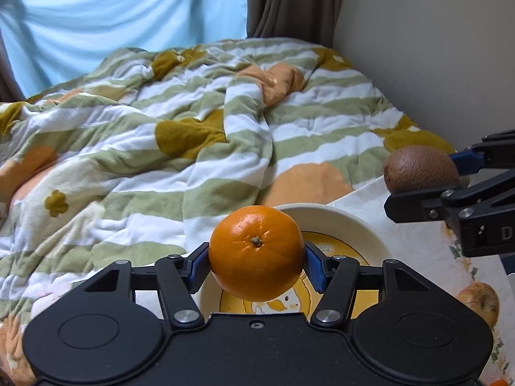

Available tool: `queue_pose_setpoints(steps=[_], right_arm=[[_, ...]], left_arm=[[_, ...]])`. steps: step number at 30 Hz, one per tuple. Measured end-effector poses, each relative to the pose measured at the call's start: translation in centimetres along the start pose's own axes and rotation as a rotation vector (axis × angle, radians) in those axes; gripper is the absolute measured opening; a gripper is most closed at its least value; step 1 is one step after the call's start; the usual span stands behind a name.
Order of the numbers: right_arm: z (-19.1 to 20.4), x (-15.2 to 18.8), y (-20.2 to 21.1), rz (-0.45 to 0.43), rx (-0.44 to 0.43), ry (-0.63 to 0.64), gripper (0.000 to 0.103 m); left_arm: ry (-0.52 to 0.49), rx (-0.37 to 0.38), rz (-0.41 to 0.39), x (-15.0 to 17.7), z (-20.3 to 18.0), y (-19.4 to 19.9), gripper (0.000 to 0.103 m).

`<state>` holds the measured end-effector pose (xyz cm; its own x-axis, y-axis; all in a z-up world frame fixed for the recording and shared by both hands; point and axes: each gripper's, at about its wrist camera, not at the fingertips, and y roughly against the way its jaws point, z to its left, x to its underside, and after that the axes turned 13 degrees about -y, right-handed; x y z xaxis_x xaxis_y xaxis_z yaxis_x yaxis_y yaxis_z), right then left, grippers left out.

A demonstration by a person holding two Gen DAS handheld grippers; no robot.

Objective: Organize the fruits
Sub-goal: 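Carry the orange and kiwi over the white bowl with both tools, then release the orange and kiwi into the bowl and lift both tools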

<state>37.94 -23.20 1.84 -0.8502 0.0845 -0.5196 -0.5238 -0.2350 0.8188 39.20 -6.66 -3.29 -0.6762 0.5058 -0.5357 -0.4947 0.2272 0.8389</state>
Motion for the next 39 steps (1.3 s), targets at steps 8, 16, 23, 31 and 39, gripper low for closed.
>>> queue_pose_setpoints(steps=[8,16,23,31,39], right_arm=[[-1.0,-1.0,-3.1,0.042,0.015,-0.033,0.077],[-1.7,-1.0,-4.0,0.060,0.023,-0.059,0.077],[-2.1,-1.0,-3.5,0.049,0.023,-0.063,0.077],[-1.3,-0.4,-3.3,0.039,-0.025,-0.023,0.077],[0.9,1.5,-5.5,0.071,-0.038,0.073,0.077]], left_arm=[[-0.077,0.040,0.057,-0.3,-1.0,-4.3,0.064],[-0.116,0.031,0.029,-0.4,-2.0,-4.3,0.087],[-0.147,-0.047,-0.027,-0.2,-2.3,-0.7,0.103],[-0.041,-0.047,-0.015,2.2,-0.4,2.7,0.103],[0.042,-0.096,-0.015,5.0,0.8,5.4,0.103]])
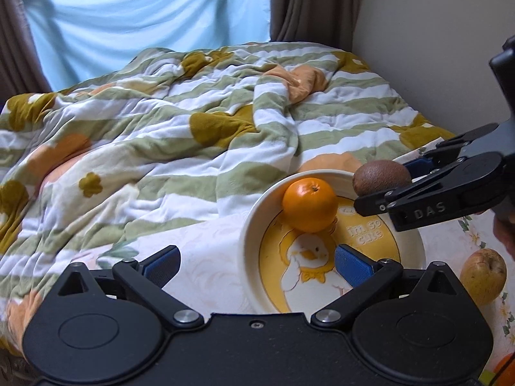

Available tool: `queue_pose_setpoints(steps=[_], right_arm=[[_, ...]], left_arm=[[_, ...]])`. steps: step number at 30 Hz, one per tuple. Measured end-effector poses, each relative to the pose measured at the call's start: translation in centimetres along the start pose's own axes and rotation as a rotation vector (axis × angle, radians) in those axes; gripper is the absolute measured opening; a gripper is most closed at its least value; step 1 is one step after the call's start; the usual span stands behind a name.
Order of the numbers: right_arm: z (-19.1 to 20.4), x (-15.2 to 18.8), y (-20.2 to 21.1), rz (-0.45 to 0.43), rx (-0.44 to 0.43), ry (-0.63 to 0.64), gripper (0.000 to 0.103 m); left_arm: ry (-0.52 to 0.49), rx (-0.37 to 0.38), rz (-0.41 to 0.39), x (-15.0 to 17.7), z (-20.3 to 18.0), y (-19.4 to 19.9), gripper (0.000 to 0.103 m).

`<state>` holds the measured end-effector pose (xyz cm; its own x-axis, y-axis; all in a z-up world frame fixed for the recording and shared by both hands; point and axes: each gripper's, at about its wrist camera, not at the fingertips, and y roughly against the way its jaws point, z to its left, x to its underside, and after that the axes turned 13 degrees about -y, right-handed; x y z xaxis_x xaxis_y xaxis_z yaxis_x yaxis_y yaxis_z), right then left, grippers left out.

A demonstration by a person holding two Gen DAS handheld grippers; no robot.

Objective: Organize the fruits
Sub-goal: 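Release the orange and kiwi into the bowl and lift both tools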

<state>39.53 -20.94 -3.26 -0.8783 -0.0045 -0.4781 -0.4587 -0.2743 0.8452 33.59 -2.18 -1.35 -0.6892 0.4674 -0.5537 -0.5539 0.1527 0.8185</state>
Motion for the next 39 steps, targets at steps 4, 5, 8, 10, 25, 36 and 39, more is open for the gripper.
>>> queue_pose_setpoints(steps=[4,5,8,10,25,36,39], right_arm=[[1.1,0.8,-1.3,0.015,0.000,0.031,0.077],[1.4,1.1,-1.6,0.020,0.002,0.042,0.077],[1.9,1.7,-2.5,0.032,0.016,0.074,0.077],[2.0,2.3,-2.9,0.035,0.032,0.093,0.077],[2.4,3.4,-0.1,-0.065,0.049,0.123,0.103],[4.6,4.2,7.2,-0.137,0.041,0.057,0.103],[5.6,5.0,9.4,-0.155,0.029,0.037,0.103]], left_arm=[[0.033,0.009,0.002,1.0,0.3,0.9,0.103],[0.034,0.014,0.004,1.3,0.3,1.1,0.103],[0.039,0.016,0.006,2.0,0.2,1.4,0.103],[0.048,0.022,0.006,2.5,0.1,1.6,0.103],[0.080,-0.001,-0.024,3.3,-0.5,4.3,0.103],[0.104,-0.113,-0.101,4.6,-2.3,10.1,0.103],[0.106,-0.140,-0.117,5.2,-3.1,11.6,0.103]])
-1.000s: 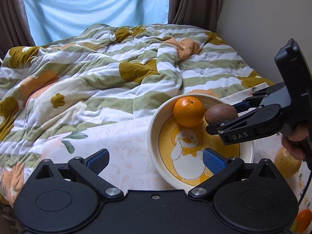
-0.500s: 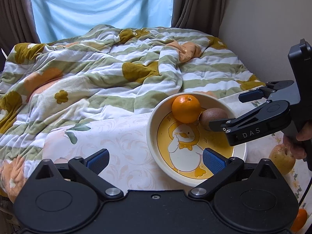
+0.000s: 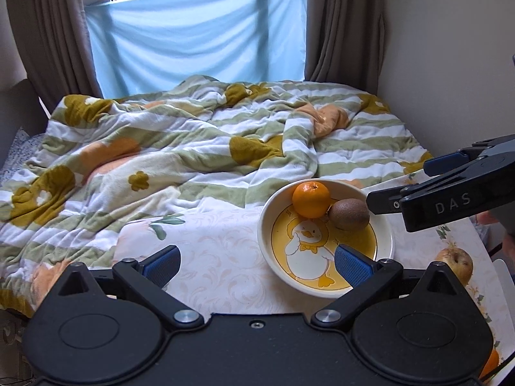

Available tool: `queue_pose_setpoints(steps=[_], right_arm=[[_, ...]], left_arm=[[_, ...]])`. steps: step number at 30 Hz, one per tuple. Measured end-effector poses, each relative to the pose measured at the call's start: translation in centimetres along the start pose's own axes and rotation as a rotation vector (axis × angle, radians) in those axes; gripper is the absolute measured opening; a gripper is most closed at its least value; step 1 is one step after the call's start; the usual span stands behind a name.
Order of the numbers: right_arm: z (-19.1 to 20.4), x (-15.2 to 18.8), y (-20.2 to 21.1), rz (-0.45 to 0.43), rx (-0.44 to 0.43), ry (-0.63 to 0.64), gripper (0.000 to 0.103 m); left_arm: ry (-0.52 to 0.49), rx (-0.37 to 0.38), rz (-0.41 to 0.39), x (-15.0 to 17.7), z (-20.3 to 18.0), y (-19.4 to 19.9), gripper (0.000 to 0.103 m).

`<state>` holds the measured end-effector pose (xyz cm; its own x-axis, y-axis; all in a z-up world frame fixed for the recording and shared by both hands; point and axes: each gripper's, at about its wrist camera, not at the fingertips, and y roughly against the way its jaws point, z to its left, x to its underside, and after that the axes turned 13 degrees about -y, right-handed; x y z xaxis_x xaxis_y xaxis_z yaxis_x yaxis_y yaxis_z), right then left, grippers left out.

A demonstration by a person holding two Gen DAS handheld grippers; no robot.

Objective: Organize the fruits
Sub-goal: 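Release the orange and kiwi into the bowl and lift both tools, then grasp a green apple with the left tool while the right tool grasps an orange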

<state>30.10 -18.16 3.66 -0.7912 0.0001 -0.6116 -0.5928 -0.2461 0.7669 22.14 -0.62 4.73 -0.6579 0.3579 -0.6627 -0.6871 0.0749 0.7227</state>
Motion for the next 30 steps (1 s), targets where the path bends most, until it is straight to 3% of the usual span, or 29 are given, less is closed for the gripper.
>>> queue_pose_setpoints(steps=[16,25,30], right_arm=[[2.4,7.1,10.4,-0.092,-0.005,-0.046,0.103],[0.5,12.0,15.2,-0.134,-0.021,-0.082,0.103],[-2.0,15.2,17.1,-0.144,0.011,-0.118,0.103]], left_arm=[[0.055,-0.077,-0.043,6.2,-4.0,8.3,0.103],[0.059,-0.082,-0.035,9.3,-7.4,11.1,0.103],[0.032,-0.058,-0.040,10.5,-9.6,11.3,0.103]])
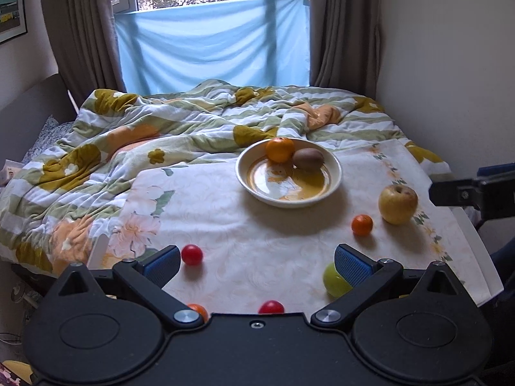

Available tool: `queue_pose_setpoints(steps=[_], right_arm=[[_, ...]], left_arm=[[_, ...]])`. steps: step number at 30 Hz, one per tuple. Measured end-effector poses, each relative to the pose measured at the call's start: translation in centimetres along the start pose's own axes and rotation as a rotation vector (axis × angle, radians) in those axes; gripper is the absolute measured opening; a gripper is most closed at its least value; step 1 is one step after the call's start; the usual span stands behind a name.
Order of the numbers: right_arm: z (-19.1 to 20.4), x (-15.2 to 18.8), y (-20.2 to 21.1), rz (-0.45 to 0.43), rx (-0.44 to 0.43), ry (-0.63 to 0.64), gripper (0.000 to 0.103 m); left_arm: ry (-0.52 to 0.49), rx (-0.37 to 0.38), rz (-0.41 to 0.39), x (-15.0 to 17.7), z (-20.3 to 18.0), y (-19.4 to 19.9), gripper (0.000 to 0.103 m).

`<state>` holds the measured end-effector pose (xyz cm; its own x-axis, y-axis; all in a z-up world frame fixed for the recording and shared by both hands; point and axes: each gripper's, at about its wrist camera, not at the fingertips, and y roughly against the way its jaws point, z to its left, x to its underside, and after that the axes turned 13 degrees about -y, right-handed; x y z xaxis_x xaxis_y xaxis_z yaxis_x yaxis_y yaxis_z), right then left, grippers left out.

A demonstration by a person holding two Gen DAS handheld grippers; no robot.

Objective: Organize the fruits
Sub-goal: 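Grasp a green apple with the left tool while the right tool grasps an orange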

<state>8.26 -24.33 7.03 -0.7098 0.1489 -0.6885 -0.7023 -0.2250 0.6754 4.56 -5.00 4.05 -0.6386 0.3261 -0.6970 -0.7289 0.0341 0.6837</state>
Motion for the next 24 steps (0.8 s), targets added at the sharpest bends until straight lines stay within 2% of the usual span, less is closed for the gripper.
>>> queue_pose_setpoints(steps=[6,14,20,24], right_arm=[[-4.1,3.2,1.0,0.032,0.058,-0.032,0.103],[-8.7,7.8,-0.4,0.094,0.125,-0.069,0.103],[-10.3,10.3,-2.3,0.149,0.146,-0.109,0.103],[-10.5,11.3,-3.4,0.167,0.154,-0.114,0.103]], left_arm=[[-0.065,0.101,0.045,0.7,-2.8,-2.2,0.103],[-0.173,0.231,0.128,2.0,-5.9,-7.0,0.103],[-0.277,0.251,0.160,2.2,-7.5,-10.1,0.103],[-0.309,0.271,0.171,2.0,-7.9,-11.9,0.101]])
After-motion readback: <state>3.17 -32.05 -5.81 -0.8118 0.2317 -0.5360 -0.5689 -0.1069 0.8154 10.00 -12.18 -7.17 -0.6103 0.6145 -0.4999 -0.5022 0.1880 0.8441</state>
